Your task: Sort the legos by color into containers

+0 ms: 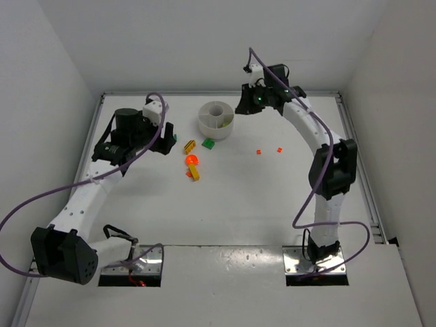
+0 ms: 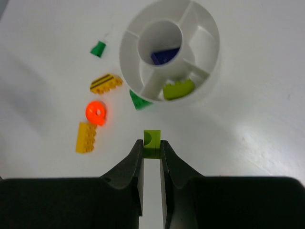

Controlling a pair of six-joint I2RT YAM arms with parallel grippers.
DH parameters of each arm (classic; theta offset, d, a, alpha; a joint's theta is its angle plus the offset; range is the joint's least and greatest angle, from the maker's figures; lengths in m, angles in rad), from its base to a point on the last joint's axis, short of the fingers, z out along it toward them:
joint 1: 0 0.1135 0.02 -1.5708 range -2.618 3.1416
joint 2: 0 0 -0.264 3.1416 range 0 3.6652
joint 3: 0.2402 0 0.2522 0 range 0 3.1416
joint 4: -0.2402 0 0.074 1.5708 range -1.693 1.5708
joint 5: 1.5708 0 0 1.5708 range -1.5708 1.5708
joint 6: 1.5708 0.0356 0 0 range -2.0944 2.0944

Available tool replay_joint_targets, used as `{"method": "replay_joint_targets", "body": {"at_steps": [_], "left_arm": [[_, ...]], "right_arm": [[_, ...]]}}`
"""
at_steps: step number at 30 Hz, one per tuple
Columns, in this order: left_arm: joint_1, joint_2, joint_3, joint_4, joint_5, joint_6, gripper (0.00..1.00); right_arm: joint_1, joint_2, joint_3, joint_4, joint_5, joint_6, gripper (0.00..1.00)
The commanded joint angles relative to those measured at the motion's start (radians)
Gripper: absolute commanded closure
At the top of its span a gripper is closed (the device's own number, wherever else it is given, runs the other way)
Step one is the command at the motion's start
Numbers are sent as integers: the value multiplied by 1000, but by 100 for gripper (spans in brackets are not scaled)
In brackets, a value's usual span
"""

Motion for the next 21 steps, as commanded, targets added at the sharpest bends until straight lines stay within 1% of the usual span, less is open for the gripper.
{"method": "replay_joint_targets", "body": {"at_steps": [1, 3, 7, 8, 13, 21], "left_arm": [[25, -11, 0, 51, -6, -31, 25], [34, -2, 0, 61, -6, -31, 25], [66, -2, -26, 88, -6, -74, 22], [78, -2, -35, 97, -6, -85, 20], [115, -2, -44, 106, 15, -85, 18], [157, -2, -64, 106, 33, -85, 18]], "right_arm": [[41, 123, 84, 97, -30, 65, 97], [50, 132, 84, 166, 0, 75, 97], [87, 180, 113, 206, 56, 75, 97], [87, 189, 123, 206, 73, 75, 97], [96, 256, 187, 216, 103, 66, 97], [130, 335, 259, 206, 153, 75, 97]]}}
